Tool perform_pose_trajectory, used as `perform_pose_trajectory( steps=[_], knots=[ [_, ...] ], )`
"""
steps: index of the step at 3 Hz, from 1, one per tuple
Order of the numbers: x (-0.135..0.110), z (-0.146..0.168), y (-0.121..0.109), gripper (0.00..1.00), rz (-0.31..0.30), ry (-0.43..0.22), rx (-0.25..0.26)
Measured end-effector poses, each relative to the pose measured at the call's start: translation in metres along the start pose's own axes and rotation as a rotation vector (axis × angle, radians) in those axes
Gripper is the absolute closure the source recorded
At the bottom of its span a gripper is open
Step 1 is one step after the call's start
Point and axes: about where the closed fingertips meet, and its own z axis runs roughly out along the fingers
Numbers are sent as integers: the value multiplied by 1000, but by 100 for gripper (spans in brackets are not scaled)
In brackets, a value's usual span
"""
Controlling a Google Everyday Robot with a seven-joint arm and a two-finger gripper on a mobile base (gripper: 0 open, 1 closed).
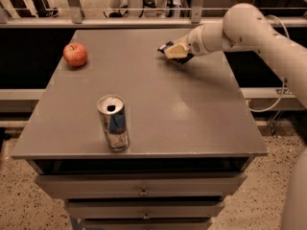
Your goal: Move rxbar blueberry near apple
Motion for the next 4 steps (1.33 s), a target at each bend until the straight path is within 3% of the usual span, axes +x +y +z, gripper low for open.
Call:
perform_pose_trajectory(
  steps=[1,3,4],
  knots=[
    [-69,-57,8,100,-214,-177,120],
    [-61,-39,12,100,-192,-163,78],
    [-90,-14,43,100,-214,-199,-37]
  ],
)
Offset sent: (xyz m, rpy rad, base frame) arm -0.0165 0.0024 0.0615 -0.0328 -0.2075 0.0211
